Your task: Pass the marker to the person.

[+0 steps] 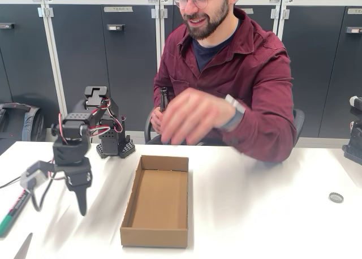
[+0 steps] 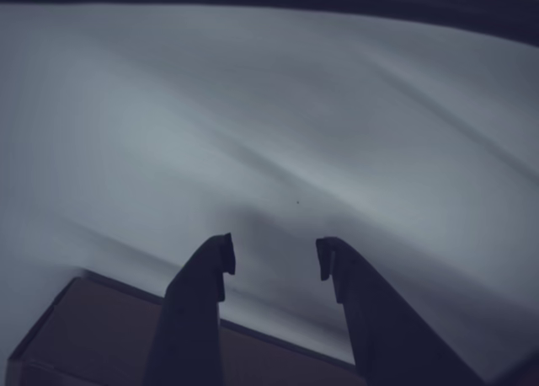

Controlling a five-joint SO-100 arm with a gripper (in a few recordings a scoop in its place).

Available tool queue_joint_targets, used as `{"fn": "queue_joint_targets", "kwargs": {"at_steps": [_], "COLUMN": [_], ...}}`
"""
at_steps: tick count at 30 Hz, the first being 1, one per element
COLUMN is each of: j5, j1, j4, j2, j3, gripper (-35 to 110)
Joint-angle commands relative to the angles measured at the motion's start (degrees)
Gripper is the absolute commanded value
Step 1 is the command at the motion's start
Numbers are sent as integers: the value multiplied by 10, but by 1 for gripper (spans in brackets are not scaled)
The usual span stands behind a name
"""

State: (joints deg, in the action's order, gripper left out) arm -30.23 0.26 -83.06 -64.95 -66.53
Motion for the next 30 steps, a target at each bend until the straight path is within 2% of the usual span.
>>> {"fn": "queue_joint_targets", "kwargs": {"at_steps": [1,5,12,23,26,30], "j5": [-25,-112,-263,-538,-579,-579], "j1": [7,27,75,214,252,287], "j4": [92,102,54,85,97,114], "j2": [-144,-281,-422,-534,-549,-561], "j3": [-145,-258,-345,-508,-533,-555], "gripper": [19,19,20,20,20,19]}}
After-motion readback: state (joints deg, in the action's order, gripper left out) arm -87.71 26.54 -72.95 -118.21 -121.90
